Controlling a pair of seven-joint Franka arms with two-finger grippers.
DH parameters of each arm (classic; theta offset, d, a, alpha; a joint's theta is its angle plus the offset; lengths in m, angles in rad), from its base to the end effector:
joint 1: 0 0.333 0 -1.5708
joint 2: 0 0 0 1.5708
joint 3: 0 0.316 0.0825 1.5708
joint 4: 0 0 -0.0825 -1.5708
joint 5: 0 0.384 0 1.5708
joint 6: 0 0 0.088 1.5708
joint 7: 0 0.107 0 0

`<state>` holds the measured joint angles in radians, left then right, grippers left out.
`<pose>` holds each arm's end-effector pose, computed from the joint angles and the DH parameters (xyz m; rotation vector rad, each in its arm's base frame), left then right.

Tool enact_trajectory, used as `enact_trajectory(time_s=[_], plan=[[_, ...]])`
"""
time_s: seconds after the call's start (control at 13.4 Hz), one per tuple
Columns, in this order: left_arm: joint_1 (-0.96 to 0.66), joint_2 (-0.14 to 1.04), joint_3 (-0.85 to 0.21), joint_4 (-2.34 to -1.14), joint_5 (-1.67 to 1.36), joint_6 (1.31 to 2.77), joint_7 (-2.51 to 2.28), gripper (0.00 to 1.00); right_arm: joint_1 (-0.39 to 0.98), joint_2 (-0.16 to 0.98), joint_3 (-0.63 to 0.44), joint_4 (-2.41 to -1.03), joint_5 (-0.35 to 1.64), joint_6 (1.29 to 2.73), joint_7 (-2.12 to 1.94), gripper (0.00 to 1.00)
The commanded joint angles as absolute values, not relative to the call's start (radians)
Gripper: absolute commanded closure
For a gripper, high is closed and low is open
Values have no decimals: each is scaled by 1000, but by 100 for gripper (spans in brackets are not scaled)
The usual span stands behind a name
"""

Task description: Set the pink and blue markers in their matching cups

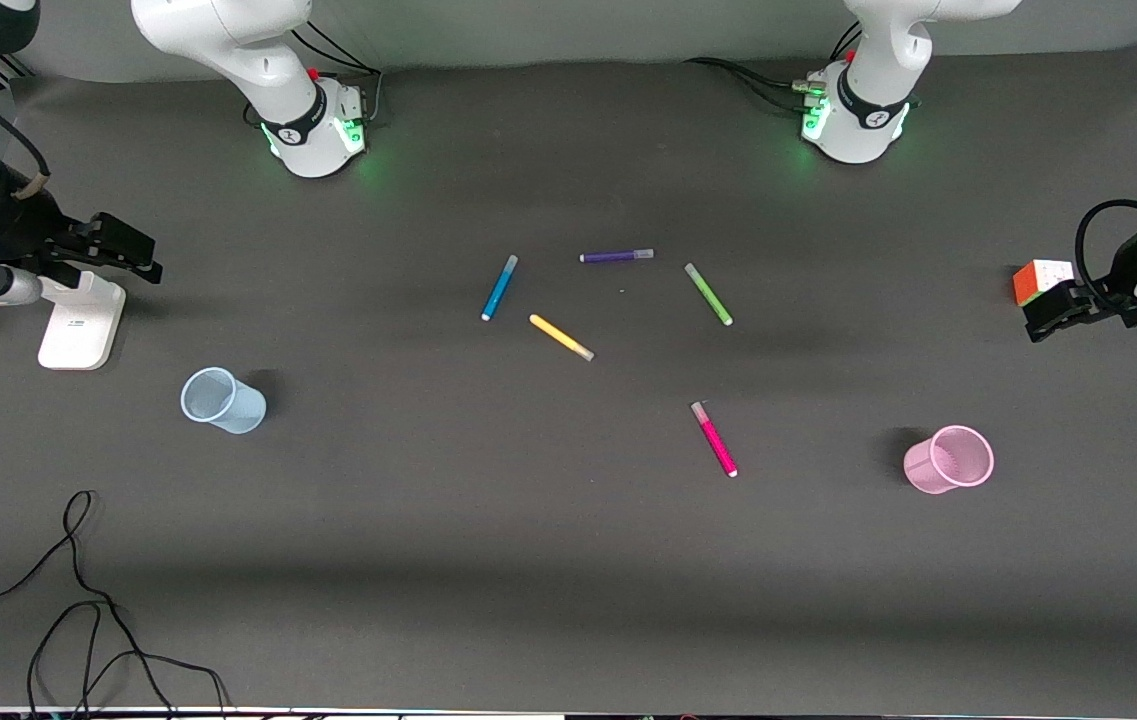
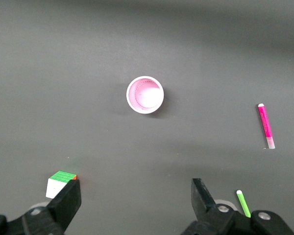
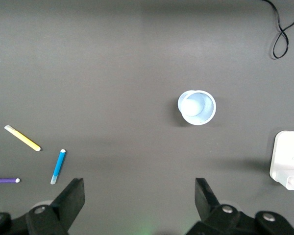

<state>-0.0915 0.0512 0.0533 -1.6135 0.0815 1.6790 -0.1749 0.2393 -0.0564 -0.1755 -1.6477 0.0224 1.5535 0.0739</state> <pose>0.5780 -0.0149 0.5851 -3.0533 -0.1963 -0.0355 0.5332 0.0338 0.6171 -3.1114 0.0151 0.0635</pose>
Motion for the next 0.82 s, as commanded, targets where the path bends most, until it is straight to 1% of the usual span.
enact_trajectory(time_s=[0.0, 0.22, 0.45, 0.52, 0.75], plan=[[-106, 38, 61, -1618, 92, 1666, -187, 0, 236, -51, -173, -1638, -8, 1552, 45, 0], [-109, 41, 60, -1618, 92, 1664, -187, 0, 238, -43, -172, -1640, -9, 1551, 41, 0], [-110, 66, 60, -1614, 94, 1677, -189, 0, 247, -2, -167, -1638, -9, 1523, 46, 0], [-117, 87, 60, -1614, 94, 1684, -189, 0, 255, 6, -164, -1638, -9, 1487, 51, 0], [-156, 207, 55, -1562, 94, 1700, -187, 0, 293, 69, -164, -1638, 5, 1476, 66, 0]])
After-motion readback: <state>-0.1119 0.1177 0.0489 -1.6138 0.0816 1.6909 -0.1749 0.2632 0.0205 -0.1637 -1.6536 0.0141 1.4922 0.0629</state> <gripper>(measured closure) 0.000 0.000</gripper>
